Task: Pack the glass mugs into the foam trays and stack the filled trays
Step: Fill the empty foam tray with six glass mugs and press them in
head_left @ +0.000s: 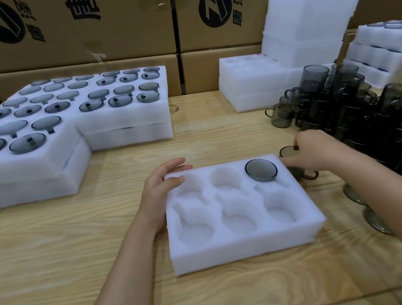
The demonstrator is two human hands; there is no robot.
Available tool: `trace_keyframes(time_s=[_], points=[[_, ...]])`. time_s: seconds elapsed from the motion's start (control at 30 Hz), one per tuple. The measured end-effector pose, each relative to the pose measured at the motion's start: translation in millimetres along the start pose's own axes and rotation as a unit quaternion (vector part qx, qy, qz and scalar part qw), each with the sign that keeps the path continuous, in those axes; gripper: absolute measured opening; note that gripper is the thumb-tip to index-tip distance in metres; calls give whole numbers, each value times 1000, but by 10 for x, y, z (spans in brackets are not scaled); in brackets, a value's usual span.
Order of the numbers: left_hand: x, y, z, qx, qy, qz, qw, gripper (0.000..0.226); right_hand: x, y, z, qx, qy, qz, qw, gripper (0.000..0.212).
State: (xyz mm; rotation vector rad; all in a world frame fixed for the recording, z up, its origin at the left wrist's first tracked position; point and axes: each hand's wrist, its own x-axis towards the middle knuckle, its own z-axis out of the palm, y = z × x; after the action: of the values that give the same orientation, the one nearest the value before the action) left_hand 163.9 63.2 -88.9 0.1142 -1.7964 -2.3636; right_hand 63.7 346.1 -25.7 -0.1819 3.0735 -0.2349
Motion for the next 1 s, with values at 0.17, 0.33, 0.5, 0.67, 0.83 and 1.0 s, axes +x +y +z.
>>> trace_keyframes(time_s=[0.17, 0.33, 0.5, 0.67, 0.83, 1.0], points=[[8, -9, -4, 5, 0, -7, 1000, 50, -11, -145, -218, 106, 93, 32, 989, 59], [3, -20, -22, 9, -2, -10, 1000, 50, -160, -576, -429, 223, 169, -60, 958, 48], [-1, -10, -32, 26, -9, -8, 1000, 52, -330, -997, -367, 259, 17, -136, 956, 46], [-15, 5, -12, 32, 0, -10, 999, 56, -313, -1064, -175, 193, 1, -145, 970, 44], [-12, 24, 11, 46, 8, -19, 999, 57, -305, -1015, -149, 150, 8, -162, 975, 41], [-16, 31, -5, 53, 3, -28, 998, 58, -327, -1087, -10, 78, 28, -206, 975, 46]])
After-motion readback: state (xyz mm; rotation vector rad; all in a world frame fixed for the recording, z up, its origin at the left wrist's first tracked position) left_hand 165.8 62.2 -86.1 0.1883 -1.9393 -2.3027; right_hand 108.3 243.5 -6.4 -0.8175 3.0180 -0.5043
